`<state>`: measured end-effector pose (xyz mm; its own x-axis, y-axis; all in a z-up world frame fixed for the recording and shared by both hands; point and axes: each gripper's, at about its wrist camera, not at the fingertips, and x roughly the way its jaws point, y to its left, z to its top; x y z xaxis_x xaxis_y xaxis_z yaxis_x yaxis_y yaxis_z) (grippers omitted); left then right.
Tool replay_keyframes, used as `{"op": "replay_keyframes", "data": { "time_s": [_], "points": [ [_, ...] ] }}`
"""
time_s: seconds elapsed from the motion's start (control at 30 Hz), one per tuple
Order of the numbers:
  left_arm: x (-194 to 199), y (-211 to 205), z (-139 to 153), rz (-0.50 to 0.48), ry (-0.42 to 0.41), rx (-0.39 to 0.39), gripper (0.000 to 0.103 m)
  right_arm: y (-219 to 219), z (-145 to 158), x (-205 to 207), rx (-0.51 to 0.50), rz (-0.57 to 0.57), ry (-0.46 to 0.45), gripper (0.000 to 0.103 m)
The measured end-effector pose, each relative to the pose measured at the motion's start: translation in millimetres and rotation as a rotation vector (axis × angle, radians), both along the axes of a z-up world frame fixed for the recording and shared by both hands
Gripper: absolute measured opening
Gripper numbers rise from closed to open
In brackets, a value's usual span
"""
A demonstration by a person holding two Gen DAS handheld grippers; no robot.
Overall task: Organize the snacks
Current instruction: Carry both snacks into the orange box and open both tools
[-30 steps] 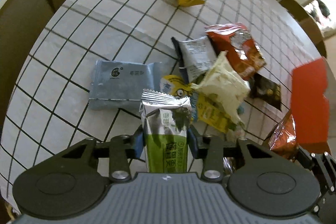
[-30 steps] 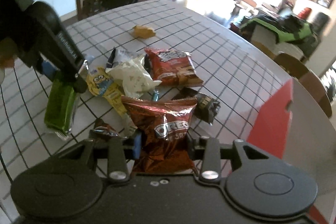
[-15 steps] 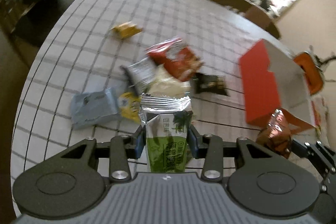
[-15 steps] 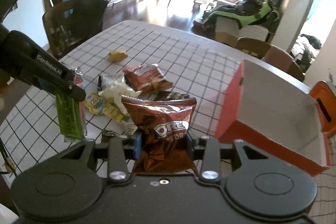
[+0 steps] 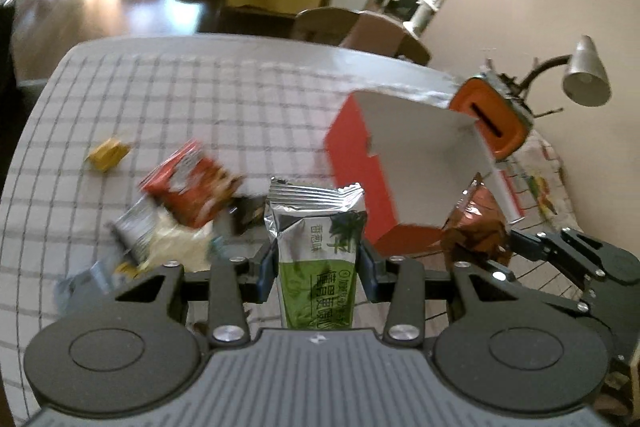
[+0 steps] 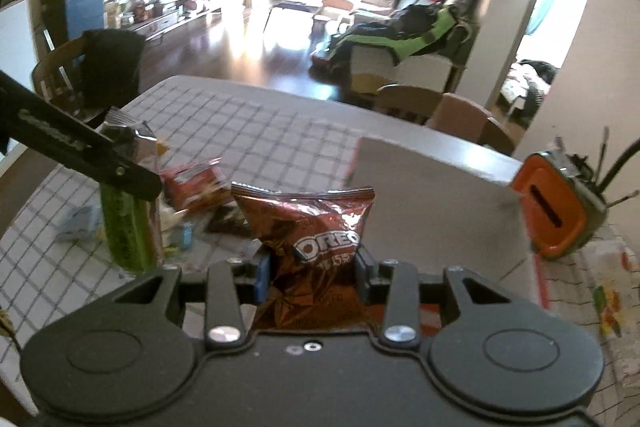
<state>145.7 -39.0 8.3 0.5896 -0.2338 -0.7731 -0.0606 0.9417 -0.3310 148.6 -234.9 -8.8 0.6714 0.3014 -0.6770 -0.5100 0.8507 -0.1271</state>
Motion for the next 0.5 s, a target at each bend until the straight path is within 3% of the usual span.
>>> {"op": "replay_keyframes", "data": {
  "time_s": [0.23,0.5],
  "points": [
    [46,-51,12,-0.054,0.008,0.019,0.041,-42,1,42,-0.014,-0.051,-0.016,0.038],
    [104,-104,19,-0.074,0.019,0.052,0.041,-83,-19,85,-0.030,-0.089,0.005,0.038]
  ]
}}
